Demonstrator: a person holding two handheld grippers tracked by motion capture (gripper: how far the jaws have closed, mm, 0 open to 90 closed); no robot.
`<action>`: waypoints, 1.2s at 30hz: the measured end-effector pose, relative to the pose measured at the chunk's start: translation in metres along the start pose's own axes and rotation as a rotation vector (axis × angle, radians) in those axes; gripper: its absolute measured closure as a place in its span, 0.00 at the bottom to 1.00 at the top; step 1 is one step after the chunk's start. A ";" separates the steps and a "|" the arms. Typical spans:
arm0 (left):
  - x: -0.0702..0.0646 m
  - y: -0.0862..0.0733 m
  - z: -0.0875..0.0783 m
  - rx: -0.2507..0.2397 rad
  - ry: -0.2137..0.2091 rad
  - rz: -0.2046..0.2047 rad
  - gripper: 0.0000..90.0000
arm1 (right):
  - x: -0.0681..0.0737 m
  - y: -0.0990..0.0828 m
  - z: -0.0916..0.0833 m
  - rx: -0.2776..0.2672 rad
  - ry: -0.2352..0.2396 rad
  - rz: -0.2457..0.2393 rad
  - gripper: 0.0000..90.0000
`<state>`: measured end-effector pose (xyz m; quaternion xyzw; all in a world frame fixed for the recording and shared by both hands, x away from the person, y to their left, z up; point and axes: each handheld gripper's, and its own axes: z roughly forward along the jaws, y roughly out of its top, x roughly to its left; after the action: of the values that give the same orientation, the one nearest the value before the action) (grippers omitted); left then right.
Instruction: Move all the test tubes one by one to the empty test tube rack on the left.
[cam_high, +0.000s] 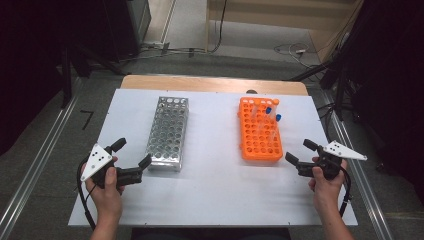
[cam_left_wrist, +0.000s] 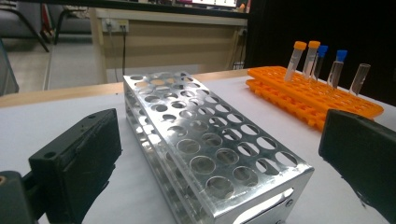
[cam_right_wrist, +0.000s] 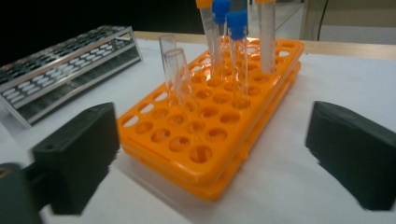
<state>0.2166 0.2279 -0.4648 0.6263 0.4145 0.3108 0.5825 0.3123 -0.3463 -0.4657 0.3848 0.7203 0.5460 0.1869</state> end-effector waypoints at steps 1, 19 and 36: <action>-0.002 0.001 0.000 -0.003 -0.017 0.004 0.00 | 0.001 0.002 0.001 -0.007 0.000 0.003 0.06; -0.025 0.008 0.017 0.027 -0.122 0.010 0.00 | 0.021 0.008 0.049 0.114 -0.007 -0.030 0.55; -0.051 0.014 0.031 0.053 -0.198 0.007 0.01 | 0.024 -0.001 0.076 0.120 -0.079 -0.107 0.80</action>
<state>0.2223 0.1688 -0.4501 0.6707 0.3608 0.2384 0.6026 0.3490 -0.2793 -0.4886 0.3776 0.7634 0.4755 0.2204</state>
